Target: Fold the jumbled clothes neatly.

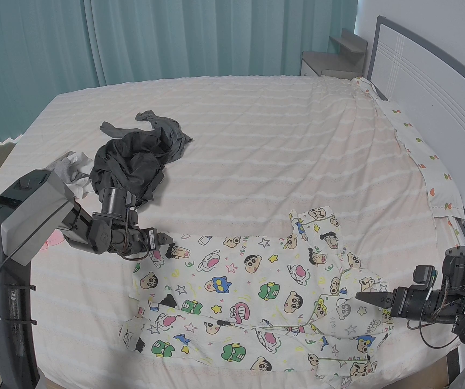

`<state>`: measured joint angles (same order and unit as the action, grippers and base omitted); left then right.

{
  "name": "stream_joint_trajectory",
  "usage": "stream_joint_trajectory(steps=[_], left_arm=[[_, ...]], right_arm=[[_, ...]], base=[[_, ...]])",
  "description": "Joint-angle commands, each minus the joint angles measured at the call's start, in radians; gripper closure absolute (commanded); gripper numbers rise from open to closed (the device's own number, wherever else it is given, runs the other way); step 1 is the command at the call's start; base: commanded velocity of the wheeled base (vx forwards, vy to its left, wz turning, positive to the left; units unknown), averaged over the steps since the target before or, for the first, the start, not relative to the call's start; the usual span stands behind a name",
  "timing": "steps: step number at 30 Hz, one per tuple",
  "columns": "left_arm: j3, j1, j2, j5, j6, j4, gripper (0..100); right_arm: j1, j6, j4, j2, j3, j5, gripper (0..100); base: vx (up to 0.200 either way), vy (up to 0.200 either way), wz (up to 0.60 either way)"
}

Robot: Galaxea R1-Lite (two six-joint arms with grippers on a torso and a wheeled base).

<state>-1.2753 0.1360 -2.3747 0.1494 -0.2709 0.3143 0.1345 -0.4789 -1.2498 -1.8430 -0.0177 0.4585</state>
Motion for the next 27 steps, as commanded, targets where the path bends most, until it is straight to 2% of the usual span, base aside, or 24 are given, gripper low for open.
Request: stream_joint_trajectory(steps=[1, 6, 11, 12, 17, 19, 21, 22, 23, 24, 26, 27], left_arm=[[-0.001, 0.008, -0.034, 0.001, -0.007, 0.016, 0], [-0.001, 0.025, -0.031, 0.003, -0.065, 0.022, 0], [0.002, 0.039, -0.031, 0.003, -0.074, 0.022, 0], [0.004, 0.04, -0.029, 0.003, -0.076, 0.022, 100], [0.011, 0.039, -0.018, 0.001, -0.079, 0.022, 100], [0.016, 0.037, -0.008, -0.001, -0.08, 0.022, 100], [0.03, 0.034, 0.02, -0.001, -0.08, 0.022, 100], [0.031, 0.034, 0.028, -0.002, -0.079, 0.023, 100], [0.031, 0.034, 0.028, -0.002, -0.08, 0.023, 100], [0.042, 0.034, 0.034, -0.033, -0.077, 0.031, 100], [0.042, 0.034, 0.034, -0.036, -0.077, 0.031, 100], [0.048, 0.033, 0.037, -0.093, -0.08, 0.069, 100]], right_arm=[[0.002, 0.0, 0.0, -0.002, 0.018, 0.0, 0], [0.001, 0.0, 0.0, -0.007, 0.018, 0.0, 0], [-0.001, 0.0, -0.008, -0.038, 0.018, 0.0, 0], [-0.007, 0.0, -0.031, -0.059, 0.018, 0.0, 0], [-0.035, 0.002, -0.128, -0.151, -0.061, -0.012, 0], [-0.038, 0.002, -0.131, -0.209, -0.137, -0.05, 0], [-0.035, 0.008, -0.1, -0.3, -0.278, -0.155, 0], [-0.03, 0.01, -0.06, -0.329, -0.335, -0.185, 0], [-0.03, 0.01, -0.053, -0.332, -0.343, -0.189, 0], [-0.029, 0.01, 0.079, -0.343, -0.455, -0.199, 0], [-0.029, 0.01, 0.092, -0.343, -0.464, -0.199, 0], [-0.026, 0.011, 0.306, -0.34, -0.634, -0.204, 0]], base=[[0.0, 0.0, 0.0], [0.0, 0.0, 0.0], [0.0, 0.0, 0.0], [0.0, 0.0, 0.0], [0.0, 0.0, 0.0], [0.0, 0.0, 0.0], [0.0, 0.0, 0.0], [0.0, 0.0, 0.0], [0.0, 0.0, 0.0], [0.0, 0.0, 0.0], [0.0, 0.0, 0.0], [0.0, 0.0, 0.0]])
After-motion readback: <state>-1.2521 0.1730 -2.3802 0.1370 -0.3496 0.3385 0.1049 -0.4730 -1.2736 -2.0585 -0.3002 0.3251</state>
